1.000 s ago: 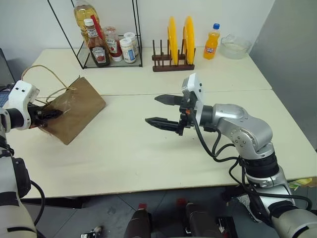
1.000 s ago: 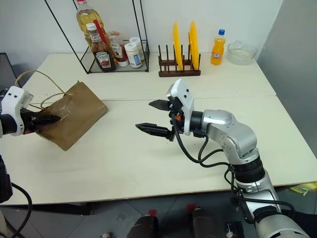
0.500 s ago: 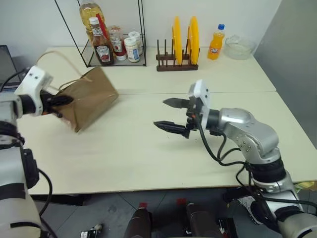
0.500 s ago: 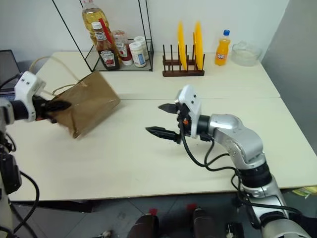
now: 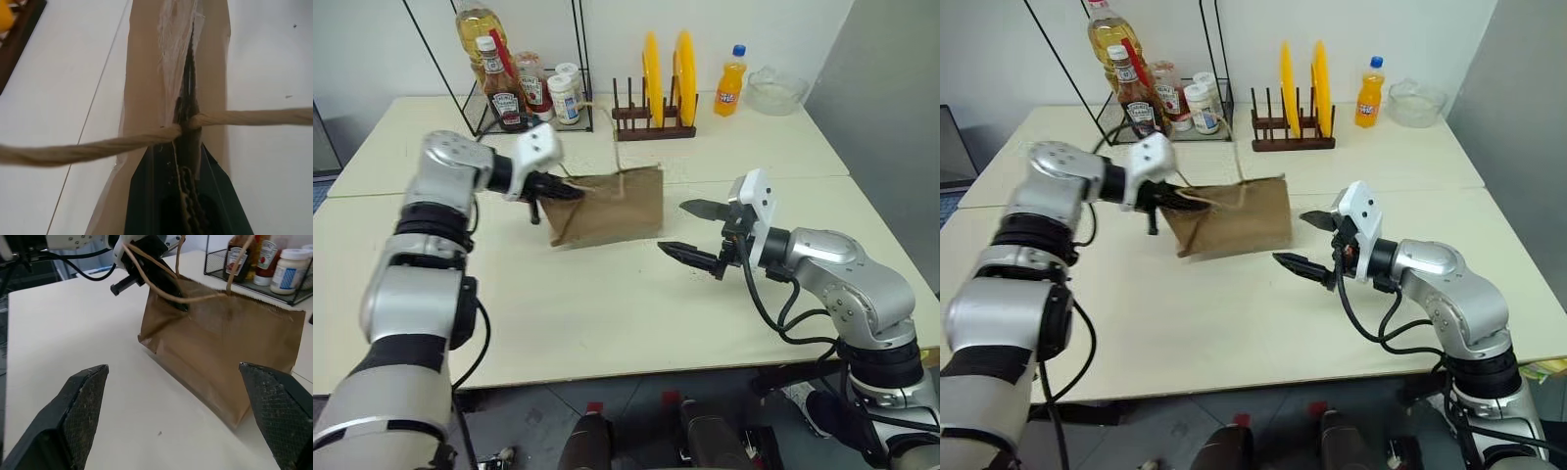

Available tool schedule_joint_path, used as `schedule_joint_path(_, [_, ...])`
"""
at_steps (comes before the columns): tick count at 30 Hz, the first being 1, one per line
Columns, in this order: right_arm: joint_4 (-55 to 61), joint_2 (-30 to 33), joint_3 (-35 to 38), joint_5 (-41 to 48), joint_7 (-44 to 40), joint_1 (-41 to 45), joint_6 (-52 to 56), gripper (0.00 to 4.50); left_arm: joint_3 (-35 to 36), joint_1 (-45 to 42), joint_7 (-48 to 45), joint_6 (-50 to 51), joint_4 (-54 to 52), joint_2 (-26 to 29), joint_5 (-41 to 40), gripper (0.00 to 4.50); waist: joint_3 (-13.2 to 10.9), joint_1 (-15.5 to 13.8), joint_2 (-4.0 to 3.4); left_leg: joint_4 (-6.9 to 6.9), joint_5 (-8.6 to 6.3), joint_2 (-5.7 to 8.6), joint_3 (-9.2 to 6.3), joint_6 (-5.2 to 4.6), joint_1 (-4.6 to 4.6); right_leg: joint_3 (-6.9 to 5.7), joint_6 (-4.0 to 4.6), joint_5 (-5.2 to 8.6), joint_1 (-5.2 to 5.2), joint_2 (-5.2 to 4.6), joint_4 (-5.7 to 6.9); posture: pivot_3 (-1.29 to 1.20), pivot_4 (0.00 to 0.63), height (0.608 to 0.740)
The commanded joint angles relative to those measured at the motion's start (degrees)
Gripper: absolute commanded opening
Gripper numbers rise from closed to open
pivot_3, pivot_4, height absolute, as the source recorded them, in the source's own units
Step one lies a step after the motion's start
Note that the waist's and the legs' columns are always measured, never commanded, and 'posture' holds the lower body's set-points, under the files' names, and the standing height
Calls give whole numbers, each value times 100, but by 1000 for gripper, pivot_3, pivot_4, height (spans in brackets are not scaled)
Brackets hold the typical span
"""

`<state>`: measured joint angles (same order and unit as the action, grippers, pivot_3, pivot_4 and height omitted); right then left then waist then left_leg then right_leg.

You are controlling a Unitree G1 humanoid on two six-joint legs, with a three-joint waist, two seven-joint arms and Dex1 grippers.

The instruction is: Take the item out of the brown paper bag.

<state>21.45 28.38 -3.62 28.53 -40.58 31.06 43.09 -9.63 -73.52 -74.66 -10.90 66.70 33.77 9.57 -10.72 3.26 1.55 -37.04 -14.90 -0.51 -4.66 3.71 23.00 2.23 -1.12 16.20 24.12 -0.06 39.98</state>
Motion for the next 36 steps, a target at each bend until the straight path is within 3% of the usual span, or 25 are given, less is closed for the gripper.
schedule_joint_path(1, [45, -34, 52, -78, 128, 28, -178, 4500, -8, -501, 773, -535, 270, -134, 192, 23, 0, 1, 1, 0, 0, 0, 1, 0, 0, 1, 0, 0, 0, 0, 0, 0, 150, 740])
schedule_joint_path(10, [322, 212, 280, -105, 414, -295, 16, 4500, -10, -704, 1309, -841, 741, -357, 398, 23, -1, -1, 1, 0, 0, 5, 3, 0, 0, 5, -1, 0, 0, -1, 1, 0, 150, 740])
schedule_joint_path(15, [565, 281, 419, -234, 801, -623, -17, 4500, 129, -548, 884, -857, 814, -418, 246, 23, -1, -5, 1, 0, 0, 5, 2, 0, 1, 4, -1, 0, 0, -1, 1, 0, 150, 740])
schedule_joint_path(24, [814, 131, 410, -295, 1229, -880, 18, 4500, 179, -389, 998, -905, 937, -502, 345, 23, 0, -4, 1, -2, 0, 5, 1, 0, -1, 4, -1, 0, -2, 0, 4, 0, 150, 740])
schedule_joint_path(27, [840, 90, 395, -283, 1320, -869, 54, 4500, 209, -369, 984, -865, 957, -522, 323, 734, 0, -4, 1, -2, 1, 6, 2, 0, 0, 5, -1, 0, -2, -1, 4, 0, 150, 740])
schedule_joint_path(36, [793, 107, 506, -218, 1385, -869, 95, 4500, 558, -580, 173, -828, 701, -19, 2, 3624, 0, 13, 1, -2, 1, 5, 3, 0, -2, 5, -1, 0, -3, 0, 5, 0, 150, 740])
